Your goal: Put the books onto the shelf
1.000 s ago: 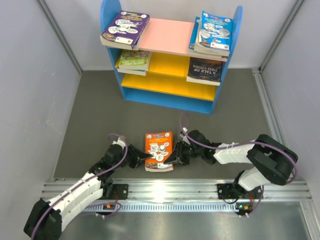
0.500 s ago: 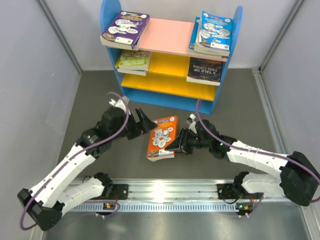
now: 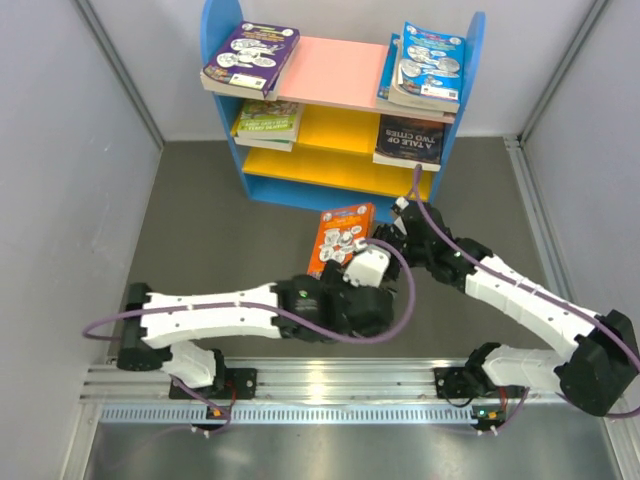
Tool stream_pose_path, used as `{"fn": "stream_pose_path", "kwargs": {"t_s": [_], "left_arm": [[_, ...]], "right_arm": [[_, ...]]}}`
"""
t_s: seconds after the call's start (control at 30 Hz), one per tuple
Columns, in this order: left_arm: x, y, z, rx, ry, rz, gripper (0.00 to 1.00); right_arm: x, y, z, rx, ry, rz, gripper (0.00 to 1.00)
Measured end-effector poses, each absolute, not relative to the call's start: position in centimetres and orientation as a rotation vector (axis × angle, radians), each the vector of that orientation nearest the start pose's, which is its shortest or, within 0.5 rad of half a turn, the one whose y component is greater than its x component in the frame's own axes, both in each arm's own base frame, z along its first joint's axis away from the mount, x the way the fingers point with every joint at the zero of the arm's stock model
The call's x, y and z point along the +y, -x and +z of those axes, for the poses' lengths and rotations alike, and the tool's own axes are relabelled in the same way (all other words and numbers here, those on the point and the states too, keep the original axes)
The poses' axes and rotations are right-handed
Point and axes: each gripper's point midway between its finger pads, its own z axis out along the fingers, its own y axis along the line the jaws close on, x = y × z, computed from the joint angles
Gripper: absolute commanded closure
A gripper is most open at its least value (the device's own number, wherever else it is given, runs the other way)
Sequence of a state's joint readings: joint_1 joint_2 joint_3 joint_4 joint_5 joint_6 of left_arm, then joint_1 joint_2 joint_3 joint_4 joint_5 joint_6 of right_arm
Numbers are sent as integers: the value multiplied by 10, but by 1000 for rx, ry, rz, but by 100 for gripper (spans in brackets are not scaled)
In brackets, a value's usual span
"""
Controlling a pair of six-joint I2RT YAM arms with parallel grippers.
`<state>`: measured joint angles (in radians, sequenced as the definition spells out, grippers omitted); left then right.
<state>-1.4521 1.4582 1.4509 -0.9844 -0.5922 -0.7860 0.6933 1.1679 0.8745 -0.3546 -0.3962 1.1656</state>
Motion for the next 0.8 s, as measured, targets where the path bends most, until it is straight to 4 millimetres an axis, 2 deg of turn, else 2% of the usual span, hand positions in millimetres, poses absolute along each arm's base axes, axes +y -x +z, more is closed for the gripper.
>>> {"fn": "stream_pose_path", "kwargs": {"t_s": [0.1, 0.2, 0.33, 0.4, 0.57, 0.67, 0.73, 0.8], "left_arm": [[-326, -110, 201, 2266, -604, -133, 7], [-314, -114, 199, 2222, -567, 14, 7], [-312, -118, 223, 2144, -430, -6, 7], [-309, -116, 229, 2129, -394, -27, 8], [-300, -111, 226, 2131, -359, -32, 8], [-300, -110, 224, 2134, -344, -35, 8], [-300, -110, 224, 2132, -343, -31, 8], [-302, -110, 222, 2131, -347, -21, 8]], "right_arm": [[293, -199, 220, 2512, -337, 1361, 100], [292, -201, 235, 2496, -310, 1364, 100], [288, -198, 255, 2497, -238, 1336, 100], [285, -198, 272, 2475, -177, 1331, 100], [282, -211, 333, 2332, -29, 1354, 100], [273, -224, 360, 2246, -2, 1363, 100], [264, -234, 367, 2217, -18, 1355, 100], [256, -244, 365, 2216, -43, 1345, 100]]}}
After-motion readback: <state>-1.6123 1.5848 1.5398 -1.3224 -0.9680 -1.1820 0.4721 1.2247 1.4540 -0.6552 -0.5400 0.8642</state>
